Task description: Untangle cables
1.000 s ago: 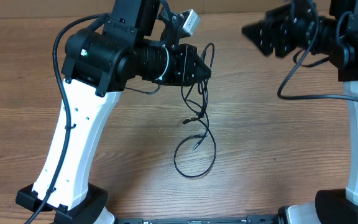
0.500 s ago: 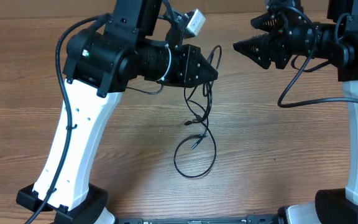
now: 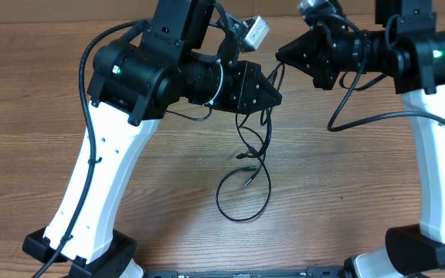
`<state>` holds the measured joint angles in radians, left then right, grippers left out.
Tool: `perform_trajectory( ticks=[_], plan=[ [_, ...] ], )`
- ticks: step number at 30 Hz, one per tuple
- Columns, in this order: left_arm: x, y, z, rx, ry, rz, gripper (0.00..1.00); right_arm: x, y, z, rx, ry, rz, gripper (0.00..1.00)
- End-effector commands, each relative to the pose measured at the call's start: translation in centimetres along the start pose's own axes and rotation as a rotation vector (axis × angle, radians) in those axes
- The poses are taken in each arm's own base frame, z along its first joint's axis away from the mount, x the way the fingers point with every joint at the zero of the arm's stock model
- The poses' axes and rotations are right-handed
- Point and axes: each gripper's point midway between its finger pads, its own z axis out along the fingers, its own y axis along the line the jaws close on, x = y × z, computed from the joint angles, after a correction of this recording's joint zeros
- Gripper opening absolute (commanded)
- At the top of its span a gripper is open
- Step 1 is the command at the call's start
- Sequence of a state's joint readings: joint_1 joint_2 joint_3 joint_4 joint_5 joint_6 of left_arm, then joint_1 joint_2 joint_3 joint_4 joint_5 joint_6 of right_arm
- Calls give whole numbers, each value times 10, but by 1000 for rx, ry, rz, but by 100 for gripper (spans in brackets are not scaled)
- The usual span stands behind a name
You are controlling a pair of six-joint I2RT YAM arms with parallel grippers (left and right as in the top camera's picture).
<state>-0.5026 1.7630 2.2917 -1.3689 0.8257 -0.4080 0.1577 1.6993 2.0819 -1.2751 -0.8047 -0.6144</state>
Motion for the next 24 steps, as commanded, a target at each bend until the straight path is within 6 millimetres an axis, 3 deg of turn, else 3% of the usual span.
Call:
perform_trajectory(
  ticks=[1,2,3,8,16,19,21,23,24],
  plan=[
    [2,-14,-9,31,-15,69,7,1,-1,6,-23,0,15,22],
    [2,-14,-9,30,-15,69,7,1,-1,7,-23,1,16,6],
    [2,-14,-9,30,-15,69,7,1,-2,7,-23,0,16,4],
    [5,-13,-8,26,-3,66,7,-2,-15,6,41,-2,27,4],
    [21,-9,-12,2,38,78,4,-16,-77,-13,333,-68,203,4],
    [23,-7,-16,-29,30,97,4,-20,-76,-13,318,-89,216,5],
    [22,-2,-18,-65,15,100,6,-20,-67,-10,265,-87,213,52],
    [19,4,-21,-109,-4,105,9,-16,-55,-7,205,-68,162,67],
    [18,8,-22,-134,-15,112,10,-12,-48,-6,172,-52,126,69]
  ],
)
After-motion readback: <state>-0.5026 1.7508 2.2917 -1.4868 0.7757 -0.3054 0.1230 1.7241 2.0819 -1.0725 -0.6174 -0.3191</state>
